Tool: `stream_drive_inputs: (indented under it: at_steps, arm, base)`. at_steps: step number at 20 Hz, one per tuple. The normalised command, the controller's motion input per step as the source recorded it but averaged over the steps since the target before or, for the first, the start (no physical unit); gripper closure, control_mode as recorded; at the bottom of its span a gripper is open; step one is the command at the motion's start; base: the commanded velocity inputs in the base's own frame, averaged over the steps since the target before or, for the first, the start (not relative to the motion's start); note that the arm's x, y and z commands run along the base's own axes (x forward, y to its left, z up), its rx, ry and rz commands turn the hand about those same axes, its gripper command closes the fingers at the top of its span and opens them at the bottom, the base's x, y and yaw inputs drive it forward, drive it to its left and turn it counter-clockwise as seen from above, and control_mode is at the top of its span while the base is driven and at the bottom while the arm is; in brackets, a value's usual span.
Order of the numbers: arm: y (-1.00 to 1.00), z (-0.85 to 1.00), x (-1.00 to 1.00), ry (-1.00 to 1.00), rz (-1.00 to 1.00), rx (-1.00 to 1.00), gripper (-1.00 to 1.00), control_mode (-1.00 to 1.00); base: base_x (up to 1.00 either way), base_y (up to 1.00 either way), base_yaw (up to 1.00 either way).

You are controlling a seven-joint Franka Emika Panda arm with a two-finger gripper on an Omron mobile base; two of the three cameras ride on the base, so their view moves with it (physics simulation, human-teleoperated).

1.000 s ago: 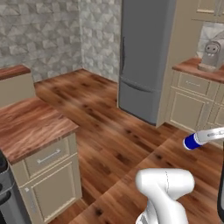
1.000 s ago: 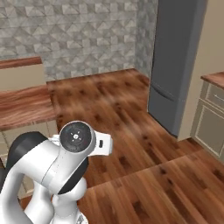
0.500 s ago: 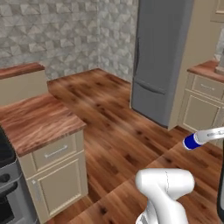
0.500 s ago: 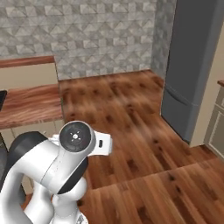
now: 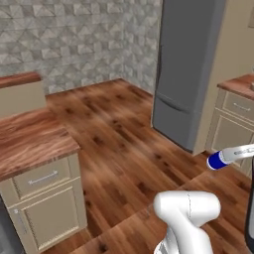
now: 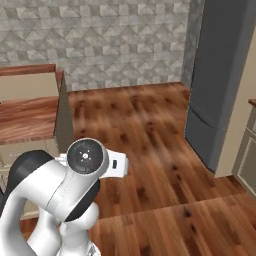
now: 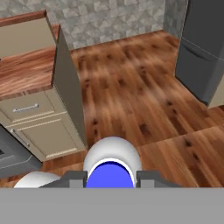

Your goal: Move the drinks to the dining counter.

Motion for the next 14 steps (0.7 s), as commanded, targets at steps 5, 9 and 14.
stream_drive_inputs:
  at_steps: [5,9,14]
  arm:
    - [0.0,0.0,0.0,0.0,0.0,0.0,1.0,1.0]
    - [0.0,0.0,0.0,0.0,0.0,0.0,1.0,1.0]
    - [0.0,0.0,0.0,0.0,0.0,0.0,1.0,1.0]
  base:
    - [0.23,-0.52,0.23]
    - [0.42,0.0,0.19]
    - [0.56,-0.02,0.19]
